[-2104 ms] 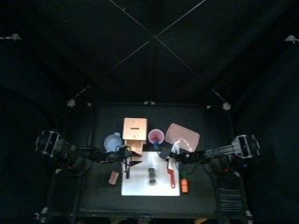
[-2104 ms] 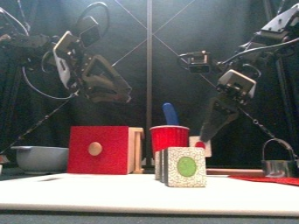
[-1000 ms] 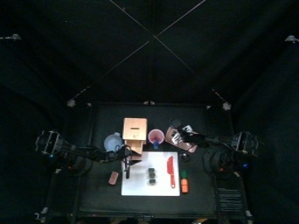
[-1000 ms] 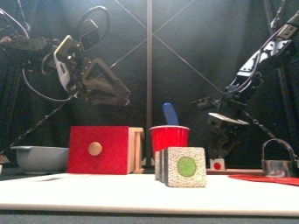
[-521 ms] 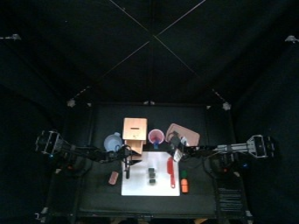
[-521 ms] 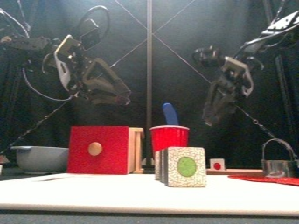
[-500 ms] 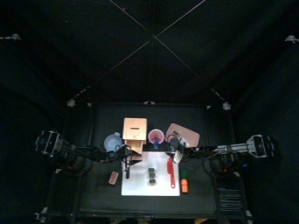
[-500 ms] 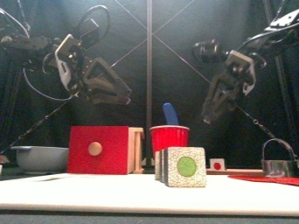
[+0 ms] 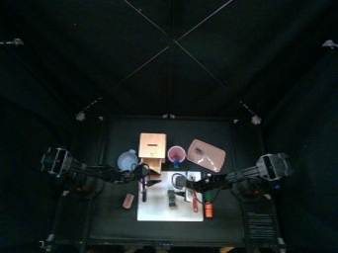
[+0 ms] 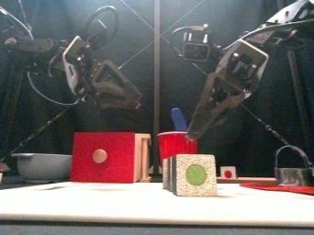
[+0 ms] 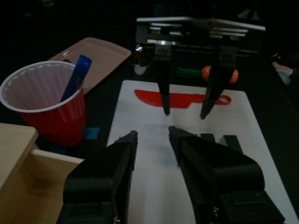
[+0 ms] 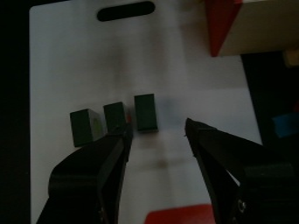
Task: Place sushi on board then cut the sushi with the knife then place the pieces on the plate
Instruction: Place the 4 sushi pieces on the plate
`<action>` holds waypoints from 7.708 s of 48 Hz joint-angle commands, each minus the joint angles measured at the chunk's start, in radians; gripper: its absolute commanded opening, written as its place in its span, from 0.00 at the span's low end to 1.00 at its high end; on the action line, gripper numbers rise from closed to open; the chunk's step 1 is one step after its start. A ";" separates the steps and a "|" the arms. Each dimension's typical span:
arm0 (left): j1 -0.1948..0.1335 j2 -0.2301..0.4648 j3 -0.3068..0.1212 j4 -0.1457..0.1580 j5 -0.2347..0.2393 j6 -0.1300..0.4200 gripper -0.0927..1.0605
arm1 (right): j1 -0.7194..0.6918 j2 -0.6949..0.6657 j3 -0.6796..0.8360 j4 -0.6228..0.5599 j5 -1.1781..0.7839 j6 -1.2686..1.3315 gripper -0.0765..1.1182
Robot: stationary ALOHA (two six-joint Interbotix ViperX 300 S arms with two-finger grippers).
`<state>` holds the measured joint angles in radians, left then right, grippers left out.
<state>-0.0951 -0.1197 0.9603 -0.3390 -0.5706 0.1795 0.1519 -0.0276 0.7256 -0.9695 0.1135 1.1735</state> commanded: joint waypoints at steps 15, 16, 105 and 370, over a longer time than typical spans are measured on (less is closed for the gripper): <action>0.003 -0.005 -0.008 0.003 -0.009 0.002 0.74 | -0.009 0.098 -0.097 -0.003 -0.012 0.000 0.78; 0.003 -0.005 -0.009 0.003 -0.008 0.002 0.74 | -0.009 0.098 -0.097 -0.003 -0.011 0.000 0.78; 0.017 -0.005 0.002 0.002 -0.009 0.002 0.74 | -0.726 -0.388 0.362 0.100 0.146 -0.003 0.59; 0.083 -0.005 -0.060 0.017 -0.009 0.003 0.74 | 0.112 -0.080 -0.005 0.161 0.058 -0.002 0.77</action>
<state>-0.0215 -0.1197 0.9250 -0.3267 -0.5706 0.1795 0.2393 -0.1534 0.7992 -0.7854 0.1779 1.1735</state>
